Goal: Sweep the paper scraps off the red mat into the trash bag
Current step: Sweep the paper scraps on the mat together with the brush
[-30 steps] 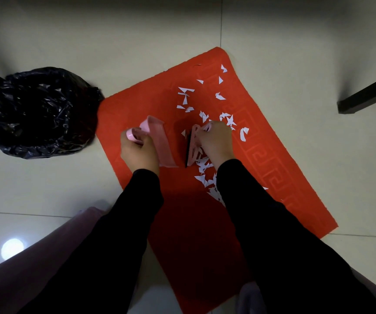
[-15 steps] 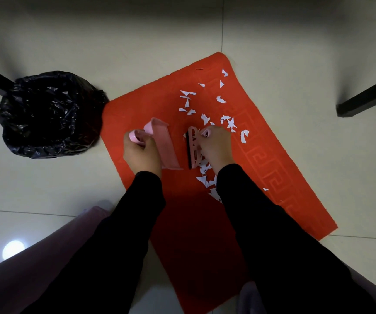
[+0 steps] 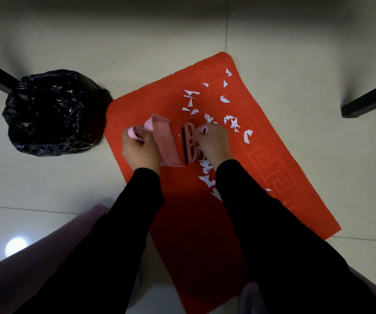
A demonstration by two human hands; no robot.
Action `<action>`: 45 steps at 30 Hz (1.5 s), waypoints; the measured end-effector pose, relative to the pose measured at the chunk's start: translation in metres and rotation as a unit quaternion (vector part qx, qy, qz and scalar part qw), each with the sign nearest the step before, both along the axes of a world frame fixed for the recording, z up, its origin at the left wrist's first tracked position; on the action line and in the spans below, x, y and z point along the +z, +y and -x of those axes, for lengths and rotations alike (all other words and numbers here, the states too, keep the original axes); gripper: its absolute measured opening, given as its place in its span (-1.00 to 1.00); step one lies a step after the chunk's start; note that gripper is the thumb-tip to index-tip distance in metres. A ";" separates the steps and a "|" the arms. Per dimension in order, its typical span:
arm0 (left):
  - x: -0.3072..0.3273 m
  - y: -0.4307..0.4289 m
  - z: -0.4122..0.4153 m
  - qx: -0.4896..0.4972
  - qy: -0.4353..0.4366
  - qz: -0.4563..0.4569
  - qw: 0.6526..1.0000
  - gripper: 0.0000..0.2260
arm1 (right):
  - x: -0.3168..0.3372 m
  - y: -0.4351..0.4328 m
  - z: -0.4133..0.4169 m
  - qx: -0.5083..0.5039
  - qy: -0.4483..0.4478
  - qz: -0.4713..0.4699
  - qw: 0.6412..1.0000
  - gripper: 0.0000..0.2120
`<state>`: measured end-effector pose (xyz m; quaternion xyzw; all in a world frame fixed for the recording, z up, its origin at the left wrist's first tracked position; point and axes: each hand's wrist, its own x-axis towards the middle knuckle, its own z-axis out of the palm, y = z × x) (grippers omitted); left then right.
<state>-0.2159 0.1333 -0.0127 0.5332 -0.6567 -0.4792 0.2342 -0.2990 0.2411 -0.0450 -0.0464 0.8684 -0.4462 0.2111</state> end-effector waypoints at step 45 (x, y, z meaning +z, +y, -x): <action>-0.003 0.008 -0.005 0.000 -0.010 0.005 1.000 -0.90 | -0.009 -0.008 -0.017 -0.021 -0.027 0.019 0.999 -0.72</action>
